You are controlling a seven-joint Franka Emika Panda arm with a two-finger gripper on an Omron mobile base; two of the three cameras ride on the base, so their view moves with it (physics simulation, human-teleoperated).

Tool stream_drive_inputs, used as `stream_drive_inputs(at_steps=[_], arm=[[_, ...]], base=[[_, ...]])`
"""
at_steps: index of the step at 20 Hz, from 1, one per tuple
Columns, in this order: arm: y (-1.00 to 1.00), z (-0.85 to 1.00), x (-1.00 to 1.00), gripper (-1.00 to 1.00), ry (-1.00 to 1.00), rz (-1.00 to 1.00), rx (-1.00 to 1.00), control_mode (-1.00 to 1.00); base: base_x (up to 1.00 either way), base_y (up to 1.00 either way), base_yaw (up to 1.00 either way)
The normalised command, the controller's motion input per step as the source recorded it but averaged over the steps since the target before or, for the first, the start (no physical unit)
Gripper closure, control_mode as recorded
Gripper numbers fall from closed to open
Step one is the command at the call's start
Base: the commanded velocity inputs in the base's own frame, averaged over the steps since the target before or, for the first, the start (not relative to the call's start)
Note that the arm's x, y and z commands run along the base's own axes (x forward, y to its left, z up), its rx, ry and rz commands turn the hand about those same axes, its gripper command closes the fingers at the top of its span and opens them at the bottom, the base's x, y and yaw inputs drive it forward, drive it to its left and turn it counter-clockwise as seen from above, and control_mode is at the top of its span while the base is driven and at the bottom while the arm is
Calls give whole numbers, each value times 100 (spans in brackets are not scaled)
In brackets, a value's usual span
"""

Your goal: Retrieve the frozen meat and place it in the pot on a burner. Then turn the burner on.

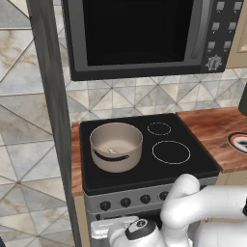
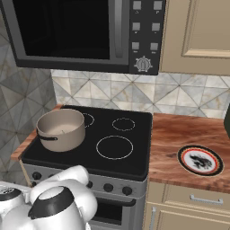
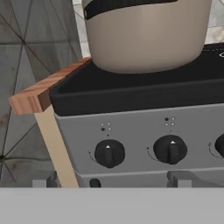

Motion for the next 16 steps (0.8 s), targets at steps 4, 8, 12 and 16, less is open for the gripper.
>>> stream_drive_inputs(at_steps=[4, 8, 12, 16], arm=[[1, -14, 2, -100, -3, 0, 0, -100], [0, -21, 0, -100, 3, 0, 0, -100], [0, -21, 0, -100, 5, 0, 0, -100], [0, -11, 5, -100, 0, 0, 0, -100]], base=[[0, 0, 0], [0, 0, 0], [0, 0, 0], [0, 0, 0]])
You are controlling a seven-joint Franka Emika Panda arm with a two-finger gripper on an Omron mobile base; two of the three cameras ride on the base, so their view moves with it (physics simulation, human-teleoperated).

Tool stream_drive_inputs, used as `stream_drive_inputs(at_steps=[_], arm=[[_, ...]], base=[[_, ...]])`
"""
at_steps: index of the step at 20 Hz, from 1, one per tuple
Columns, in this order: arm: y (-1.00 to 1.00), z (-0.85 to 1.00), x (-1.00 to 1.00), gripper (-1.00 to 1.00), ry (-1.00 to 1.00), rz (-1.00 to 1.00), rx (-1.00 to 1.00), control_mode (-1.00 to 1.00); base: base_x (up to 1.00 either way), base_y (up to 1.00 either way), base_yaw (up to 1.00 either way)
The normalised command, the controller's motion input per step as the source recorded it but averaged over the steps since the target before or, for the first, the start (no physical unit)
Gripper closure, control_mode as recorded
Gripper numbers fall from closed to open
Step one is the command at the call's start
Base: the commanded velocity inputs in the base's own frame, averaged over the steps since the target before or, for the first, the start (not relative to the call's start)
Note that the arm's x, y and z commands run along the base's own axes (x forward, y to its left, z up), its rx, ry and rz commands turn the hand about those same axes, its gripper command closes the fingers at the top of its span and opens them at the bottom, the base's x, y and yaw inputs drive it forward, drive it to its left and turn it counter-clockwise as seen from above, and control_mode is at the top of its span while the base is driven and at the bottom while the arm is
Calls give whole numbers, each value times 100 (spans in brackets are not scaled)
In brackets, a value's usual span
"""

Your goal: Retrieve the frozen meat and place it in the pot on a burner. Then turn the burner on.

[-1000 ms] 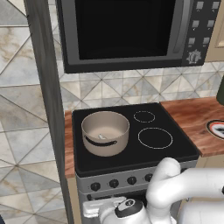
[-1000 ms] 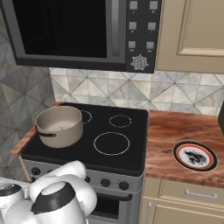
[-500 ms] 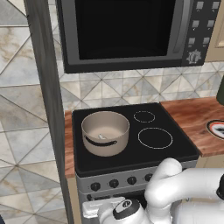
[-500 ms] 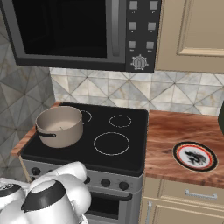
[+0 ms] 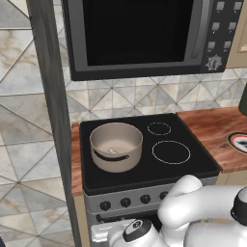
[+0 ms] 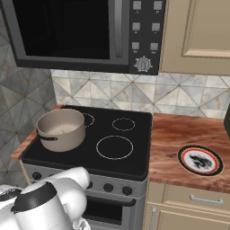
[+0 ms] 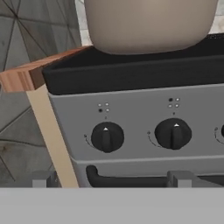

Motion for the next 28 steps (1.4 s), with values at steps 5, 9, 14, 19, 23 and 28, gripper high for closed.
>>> stream_drive_inputs(at_steps=[5, 9, 14, 19, 23, 28], arm=[[4, -1, 10, -100, -1, 0, 0, -100], [8, 0, 10, -100, -2, 0, 0, -100], [6, 0, 11, -100, -3, 0, 0, -100], [1, 0, 11, -100, -3, 0, 0, -100], [0, -1, 5, -100, -5, 0, 0, -100], [0, -1, 6, -100, -4, 0, 0, -100]], base=[[0, 0, 0], [0, 0, 0], [0, 0, 0], [0, 0, 0], [0, 0, 0], [0, 0, 0]])
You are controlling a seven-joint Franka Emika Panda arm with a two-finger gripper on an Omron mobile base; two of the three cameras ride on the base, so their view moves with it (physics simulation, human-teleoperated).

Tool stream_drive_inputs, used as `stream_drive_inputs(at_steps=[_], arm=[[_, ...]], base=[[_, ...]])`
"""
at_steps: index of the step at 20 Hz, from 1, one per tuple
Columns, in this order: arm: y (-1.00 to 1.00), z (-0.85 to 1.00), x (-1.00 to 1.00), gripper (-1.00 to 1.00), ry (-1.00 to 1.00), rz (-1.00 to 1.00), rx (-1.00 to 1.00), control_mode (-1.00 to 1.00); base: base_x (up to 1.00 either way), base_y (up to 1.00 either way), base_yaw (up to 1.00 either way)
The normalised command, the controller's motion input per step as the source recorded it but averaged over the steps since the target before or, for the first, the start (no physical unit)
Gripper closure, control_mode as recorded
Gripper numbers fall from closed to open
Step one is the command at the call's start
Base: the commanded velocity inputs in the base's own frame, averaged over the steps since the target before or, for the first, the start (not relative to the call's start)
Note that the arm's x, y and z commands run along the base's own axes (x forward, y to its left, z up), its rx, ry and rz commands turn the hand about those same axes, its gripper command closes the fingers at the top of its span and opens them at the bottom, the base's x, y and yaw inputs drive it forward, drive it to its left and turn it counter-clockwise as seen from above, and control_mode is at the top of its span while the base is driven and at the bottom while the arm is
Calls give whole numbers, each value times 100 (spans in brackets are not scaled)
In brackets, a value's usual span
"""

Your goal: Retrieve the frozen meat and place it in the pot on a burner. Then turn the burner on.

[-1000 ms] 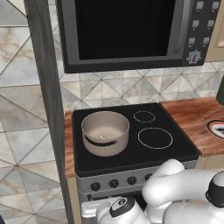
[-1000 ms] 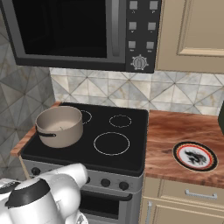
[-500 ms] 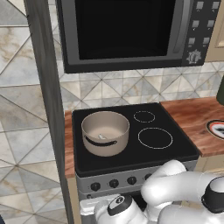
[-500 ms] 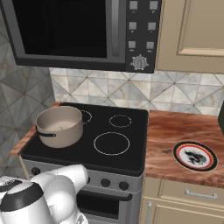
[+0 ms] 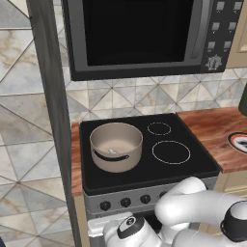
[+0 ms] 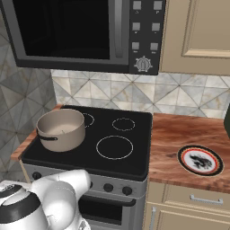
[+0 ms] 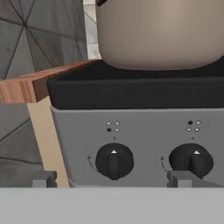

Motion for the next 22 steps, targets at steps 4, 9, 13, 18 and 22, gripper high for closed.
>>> stream_drive_inputs(at_steps=[4, 9, 13, 18, 22], arm=[[0, -10, 3, -100, -2, 0, 0, -100], [0, -16, 0, -100, 2, 0, 0, -100], [0, -13, 2, -100, 1, 0, 0, -100], [0, -6, 9, -100, 0, 0, 0, -100], [0, -10, 7, -100, 0, 0, 0, -100]], base=[[0, 0, 0], [0, 0, 0], [0, 0, 0], [0, 0, 0], [0, 0, 0]])
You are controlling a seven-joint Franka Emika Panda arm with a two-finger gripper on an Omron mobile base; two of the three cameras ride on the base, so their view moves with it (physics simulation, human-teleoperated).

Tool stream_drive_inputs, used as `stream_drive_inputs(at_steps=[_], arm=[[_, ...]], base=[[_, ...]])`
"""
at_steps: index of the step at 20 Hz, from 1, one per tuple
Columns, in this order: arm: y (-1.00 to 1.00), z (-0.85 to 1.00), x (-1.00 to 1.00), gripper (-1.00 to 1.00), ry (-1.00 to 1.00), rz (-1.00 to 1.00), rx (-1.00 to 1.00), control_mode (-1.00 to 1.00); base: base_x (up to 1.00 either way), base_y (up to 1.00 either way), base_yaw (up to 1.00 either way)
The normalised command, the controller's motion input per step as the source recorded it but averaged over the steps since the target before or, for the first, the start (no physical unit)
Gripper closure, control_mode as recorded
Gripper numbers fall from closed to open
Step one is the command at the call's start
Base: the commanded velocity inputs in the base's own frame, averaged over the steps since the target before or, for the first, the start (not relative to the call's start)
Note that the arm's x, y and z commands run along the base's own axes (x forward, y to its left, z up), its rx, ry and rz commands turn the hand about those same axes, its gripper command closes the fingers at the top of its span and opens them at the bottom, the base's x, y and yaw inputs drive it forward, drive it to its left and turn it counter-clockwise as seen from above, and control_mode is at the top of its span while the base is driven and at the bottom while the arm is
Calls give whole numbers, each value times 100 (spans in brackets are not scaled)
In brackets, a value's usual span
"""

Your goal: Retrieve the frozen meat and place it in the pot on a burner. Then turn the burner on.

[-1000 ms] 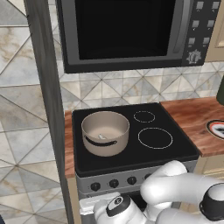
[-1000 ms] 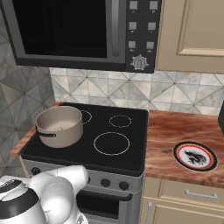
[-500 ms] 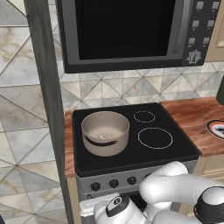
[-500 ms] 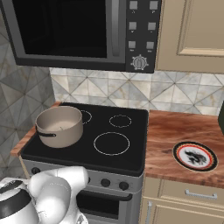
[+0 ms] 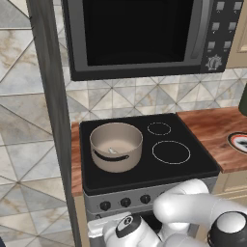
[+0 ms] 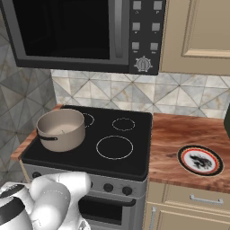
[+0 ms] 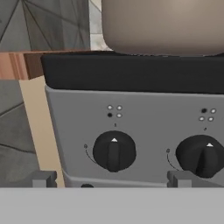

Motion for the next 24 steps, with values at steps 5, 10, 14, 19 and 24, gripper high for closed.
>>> stream_drive_inputs(at_steps=[5, 10, 14, 19, 24], arm=[[0, -12, 8, -100, 0, 0, 0, -100], [0, -7, 10, -100, 0, 0, 0, -100], [0, -6, 9, -100, 0, 0, 0, -100], [0, -4, 10, -100, 0, 0, 0, -100], [0, -1, 10, -100, 0, 0, 0, -100]], base=[[0, 0, 0], [0, 0, 0], [0, 0, 0], [0, 0, 0], [0, 0, 0]])
